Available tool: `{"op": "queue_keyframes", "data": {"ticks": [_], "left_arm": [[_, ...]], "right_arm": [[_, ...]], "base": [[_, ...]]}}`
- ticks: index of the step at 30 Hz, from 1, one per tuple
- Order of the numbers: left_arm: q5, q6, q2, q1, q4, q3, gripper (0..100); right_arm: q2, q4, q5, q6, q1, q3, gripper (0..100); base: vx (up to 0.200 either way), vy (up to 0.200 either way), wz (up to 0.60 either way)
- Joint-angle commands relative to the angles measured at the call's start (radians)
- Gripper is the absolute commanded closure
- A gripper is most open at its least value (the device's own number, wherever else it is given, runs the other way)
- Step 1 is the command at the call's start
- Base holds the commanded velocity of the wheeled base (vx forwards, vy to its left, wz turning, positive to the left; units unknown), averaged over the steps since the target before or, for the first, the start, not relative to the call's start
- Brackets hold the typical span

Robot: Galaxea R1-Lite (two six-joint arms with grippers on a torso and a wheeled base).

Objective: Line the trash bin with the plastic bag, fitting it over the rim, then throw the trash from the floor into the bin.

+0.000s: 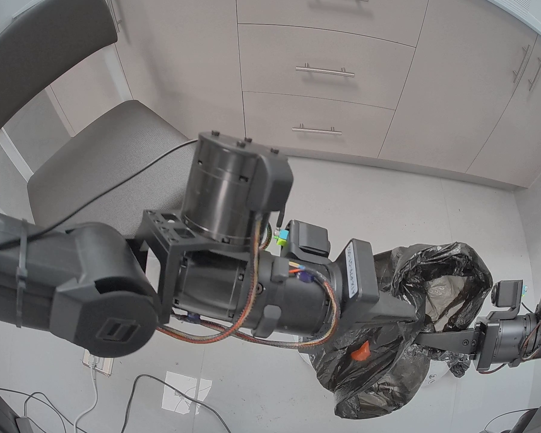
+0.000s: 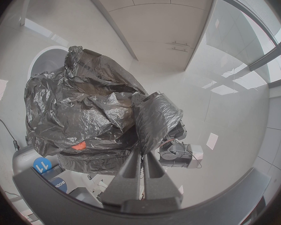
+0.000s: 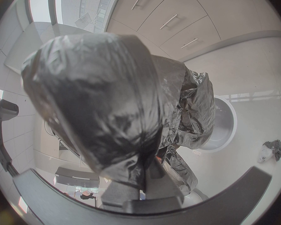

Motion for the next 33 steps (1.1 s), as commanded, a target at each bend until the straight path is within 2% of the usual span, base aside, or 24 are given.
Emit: {"op": "queue_keyframes", "data": {"ticks": [1,8,11,22,33], "left_arm": [[0.002,-0.003,0.053,-0.006,-0.034,0.031,100],[0.002,-0.001,0.105,0.002,-0.050,0.031,100],[0.002,0.000,0.137,0.008,-0.051,0.029,100],[0.007,-0.001,0.200,0.040,-0.136,0.058,100],[0.007,0.000,0.248,0.049,-0.157,0.066,100]], "right_arm": [[0.009,-0.003,0.003,-0.002,-0.027,0.033,100],[0.083,-0.010,0.006,-0.045,-0.074,0.039,100],[0.149,-0.092,0.006,-0.059,-0.094,0.041,100],[0.385,-0.287,0.004,-0.082,-0.091,0.045,100],[0.505,-0.409,0.004,-0.079,-0.082,0.090,100]], "base": [[0.000,0.000,0.00],[0.000,0.000,0.00],[0.000,0.000,0.00],[0.000,0.000,0.00],[0.000,0.000,0.00]]}}
